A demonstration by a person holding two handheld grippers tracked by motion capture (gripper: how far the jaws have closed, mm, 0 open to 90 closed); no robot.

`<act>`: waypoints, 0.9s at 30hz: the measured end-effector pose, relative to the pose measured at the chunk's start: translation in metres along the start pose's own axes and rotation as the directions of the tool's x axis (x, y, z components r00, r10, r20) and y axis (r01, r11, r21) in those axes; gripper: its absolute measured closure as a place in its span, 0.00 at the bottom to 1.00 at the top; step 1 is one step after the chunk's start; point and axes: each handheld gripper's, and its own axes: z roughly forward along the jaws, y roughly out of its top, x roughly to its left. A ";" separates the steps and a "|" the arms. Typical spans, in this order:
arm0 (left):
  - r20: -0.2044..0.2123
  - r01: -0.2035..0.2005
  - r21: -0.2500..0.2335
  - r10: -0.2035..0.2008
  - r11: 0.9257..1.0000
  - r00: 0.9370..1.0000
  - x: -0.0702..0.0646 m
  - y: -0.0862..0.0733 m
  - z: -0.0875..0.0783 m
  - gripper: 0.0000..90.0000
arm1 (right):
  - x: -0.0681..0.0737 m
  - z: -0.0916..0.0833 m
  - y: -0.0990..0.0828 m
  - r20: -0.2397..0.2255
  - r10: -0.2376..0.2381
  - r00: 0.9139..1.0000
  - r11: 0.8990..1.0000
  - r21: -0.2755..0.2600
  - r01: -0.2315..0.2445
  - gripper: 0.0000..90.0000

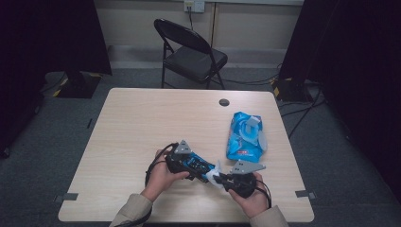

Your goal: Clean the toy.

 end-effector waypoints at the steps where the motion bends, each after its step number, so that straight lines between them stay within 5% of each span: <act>1: 0.001 -0.004 0.002 0.004 1.000 1.000 0.000 0.000 0.000 0.12 | -0.004 -0.002 0.000 0.023 -0.006 1.000 1.000 0.000 0.006 0.93; 7: 0.001 -0.006 0.010 0.006 1.000 1.000 0.000 0.001 0.000 0.12 | -0.027 0.000 -0.001 0.120 0.005 0.993 1.000 0.004 -0.006 0.93; 13: 0.002 -0.007 0.012 0.007 1.000 1.000 -0.001 0.001 0.000 0.12 | -0.036 0.016 -0.009 0.169 0.004 0.986 0.999 0.032 -0.010 0.93; 27: 0.002 -0.005 0.008 0.005 1.000 1.000 -0.001 0.001 0.001 0.12 | -0.038 0.039 -0.021 0.153 0.019 0.988 0.997 0.075 -0.030 0.93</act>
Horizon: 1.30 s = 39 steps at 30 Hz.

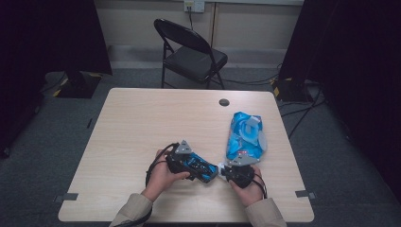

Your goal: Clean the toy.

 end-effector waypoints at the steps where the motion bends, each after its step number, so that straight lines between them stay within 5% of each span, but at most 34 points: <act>1: 0.000 0.000 0.000 0.000 1.000 1.000 0.000 0.000 0.000 0.12 | 0.001 0.000 0.000 0.004 -0.002 1.000 1.000 -0.001 0.002 0.93; 39: 0.000 -0.002 0.001 0.002 1.000 1.000 0.001 0.000 0.000 0.12 | 0.024 -0.014 -0.008 -0.088 0.007 0.996 0.999 0.032 -0.004 0.93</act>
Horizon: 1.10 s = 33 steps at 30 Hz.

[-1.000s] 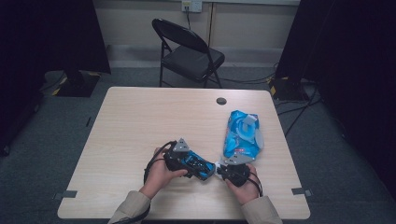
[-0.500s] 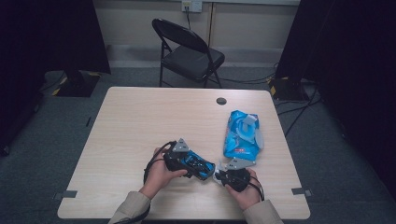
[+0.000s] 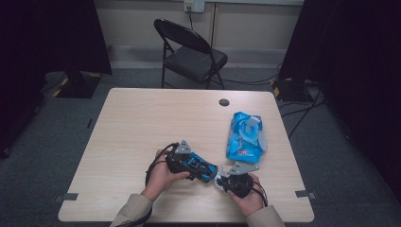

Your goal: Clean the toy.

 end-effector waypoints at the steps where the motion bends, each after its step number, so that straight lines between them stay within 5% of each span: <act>1: 0.001 0.001 -0.002 -0.001 1.000 1.000 0.000 0.000 0.000 0.12 | 0.000 0.000 0.000 -0.001 -0.001 1.000 1.000 0.001 0.001 0.93; 20: -0.005 0.004 -0.009 -0.004 1.000 1.000 0.001 -0.001 0.000 0.12 | 0.026 0.008 0.003 -0.087 -0.041 0.995 0.999 0.010 0.042 0.93; 27: -0.003 0.003 -0.001 -0.003 1.000 1.000 -0.001 0.000 0.000 0.12 | 0.037 0.011 0.007 -0.151 -0.061 0.987 0.998 0.008 0.063 0.93; 33: 0.001 0.007 -0.011 -0.007 1.000 1.000 -0.001 -0.001 0.000 0.12 | 0.047 -0.001 0.025 -0.147 -0.103 0.984 0.994 -0.053 0.096 0.93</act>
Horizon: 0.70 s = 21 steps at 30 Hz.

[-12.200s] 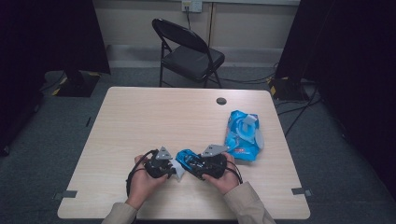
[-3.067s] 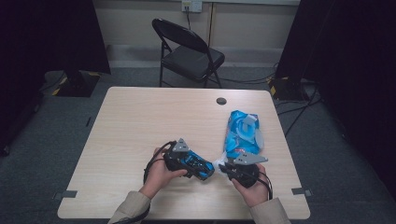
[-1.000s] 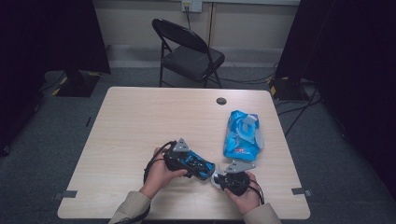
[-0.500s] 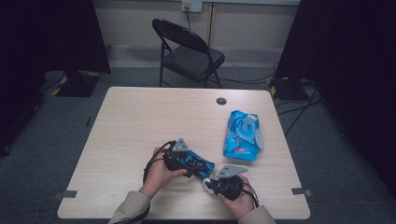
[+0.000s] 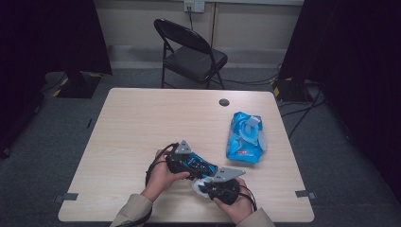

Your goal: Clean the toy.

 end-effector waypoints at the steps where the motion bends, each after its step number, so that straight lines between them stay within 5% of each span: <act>1: 0.000 0.000 0.000 0.000 1.000 1.000 0.000 0.000 0.000 0.12 | -0.001 -0.003 0.001 0.006 0.002 1.000 1.000 -0.009 -0.001 0.93; 10: -0.002 -0.006 0.012 0.006 1.000 1.000 0.000 0.001 0.000 0.12 | -0.034 -0.026 0.002 0.118 0.058 0.991 0.995 -0.093 -0.047 0.93; 15: -0.001 -0.003 0.011 0.003 1.000 1.000 0.000 0.001 0.000 0.12 | -0.055 -0.029 -0.004 0.188 0.090 0.978 0.993 -0.096 -0.073 0.93; 21: -0.001 -0.002 0.013 0.002 1.000 1.000 0.000 0.001 0.000 0.12 | -0.065 -0.020 -0.009 0.222 0.084 0.971 0.995 -0.067 -0.071 0.92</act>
